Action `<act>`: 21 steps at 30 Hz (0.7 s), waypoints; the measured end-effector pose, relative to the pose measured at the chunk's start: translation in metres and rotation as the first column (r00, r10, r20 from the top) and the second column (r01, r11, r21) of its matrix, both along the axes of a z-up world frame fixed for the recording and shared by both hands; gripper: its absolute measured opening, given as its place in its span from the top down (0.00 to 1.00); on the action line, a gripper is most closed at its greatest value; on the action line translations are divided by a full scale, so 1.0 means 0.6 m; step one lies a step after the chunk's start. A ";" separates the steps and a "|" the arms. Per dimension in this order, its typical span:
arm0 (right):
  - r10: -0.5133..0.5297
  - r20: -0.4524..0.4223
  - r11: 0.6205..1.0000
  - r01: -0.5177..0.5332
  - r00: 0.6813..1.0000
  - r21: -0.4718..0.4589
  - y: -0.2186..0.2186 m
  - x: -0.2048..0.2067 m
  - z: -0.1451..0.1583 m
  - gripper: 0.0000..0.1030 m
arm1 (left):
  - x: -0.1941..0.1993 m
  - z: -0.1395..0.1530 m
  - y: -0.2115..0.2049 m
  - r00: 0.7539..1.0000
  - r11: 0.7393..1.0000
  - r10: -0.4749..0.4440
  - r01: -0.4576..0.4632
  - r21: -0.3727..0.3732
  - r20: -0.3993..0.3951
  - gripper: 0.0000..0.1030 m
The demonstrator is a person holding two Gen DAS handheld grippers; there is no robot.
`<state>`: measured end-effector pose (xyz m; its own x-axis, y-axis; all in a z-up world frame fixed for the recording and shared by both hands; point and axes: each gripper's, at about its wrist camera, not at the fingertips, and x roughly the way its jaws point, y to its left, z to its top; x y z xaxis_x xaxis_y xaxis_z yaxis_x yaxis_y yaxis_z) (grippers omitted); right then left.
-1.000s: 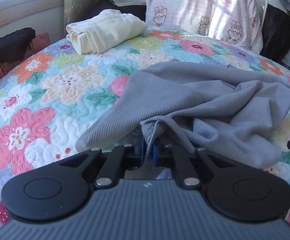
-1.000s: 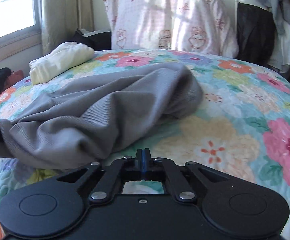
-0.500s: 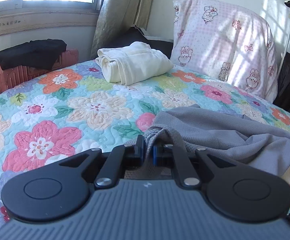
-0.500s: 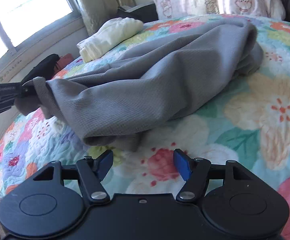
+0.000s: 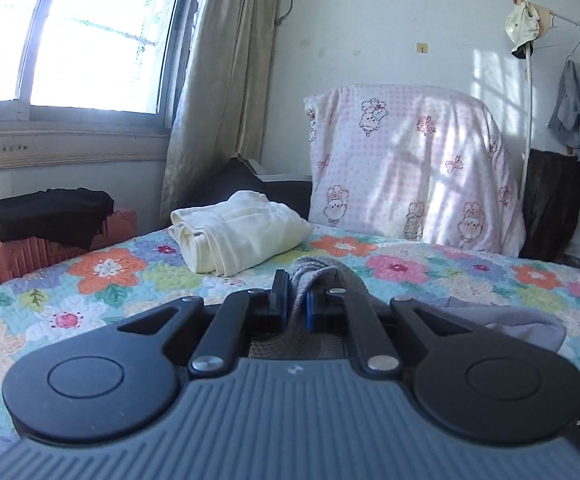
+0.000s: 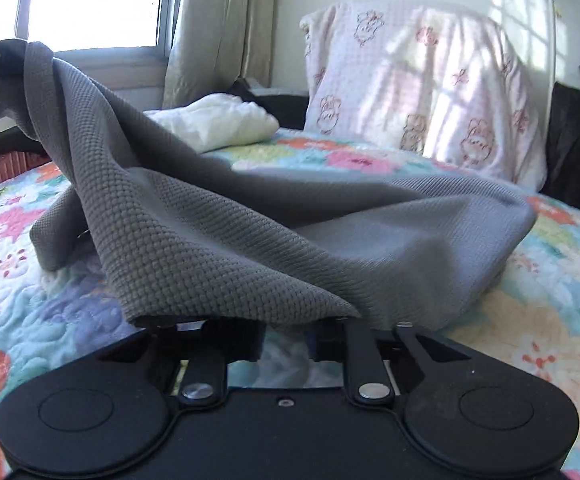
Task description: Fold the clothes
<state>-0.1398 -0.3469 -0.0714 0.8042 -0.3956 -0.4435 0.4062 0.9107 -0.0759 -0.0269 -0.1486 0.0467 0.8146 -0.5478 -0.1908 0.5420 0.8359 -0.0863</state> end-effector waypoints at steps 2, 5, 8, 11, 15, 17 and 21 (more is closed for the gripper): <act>-0.039 0.042 0.998 0.041 0.998 -0.044 -0.012 -0.029 0.024 0.97 | -0.006 0.007 -0.002 1.000 0.999 -0.023 0.023 -0.028 0.007 0.93; -0.103 0.099 0.991 0.111 0.990 -0.073 -0.040 -0.060 0.073 0.99 | -0.012 0.011 0.002 0.999 0.996 -0.052 0.053 -0.065 0.011 0.93; -0.138 0.138 0.977 0.158 0.981 -0.143 -0.057 -0.075 0.122 0.99 | -0.018 0.011 -0.001 0.998 0.996 -0.054 0.055 -0.065 0.018 0.93; -0.165 0.177 0.953 0.203 0.970 -0.226 -0.070 -0.087 0.169 1.00 | -0.036 0.006 -0.015 0.997 0.999 -0.030 0.031 -0.016 0.069 0.92; -0.197 0.232 0.933 0.255 0.953 -0.256 -0.069 -0.116 0.214 1.00 | -0.072 0.013 -0.019 0.994 0.998 -0.052 0.054 -0.017 0.099 0.92; -0.197 0.224 0.950 0.242 0.955 -0.198 -0.070 -0.137 0.219 0.99 | -0.085 0.015 -0.020 0.994 0.998 -0.060 0.062 -0.012 0.091 0.92; -0.047 0.073 0.999 0.047 0.996 0.010 -0.099 -0.152 0.163 0.94 | -0.095 0.002 -0.022 0.997 0.997 -0.075 0.076 -0.014 0.026 0.92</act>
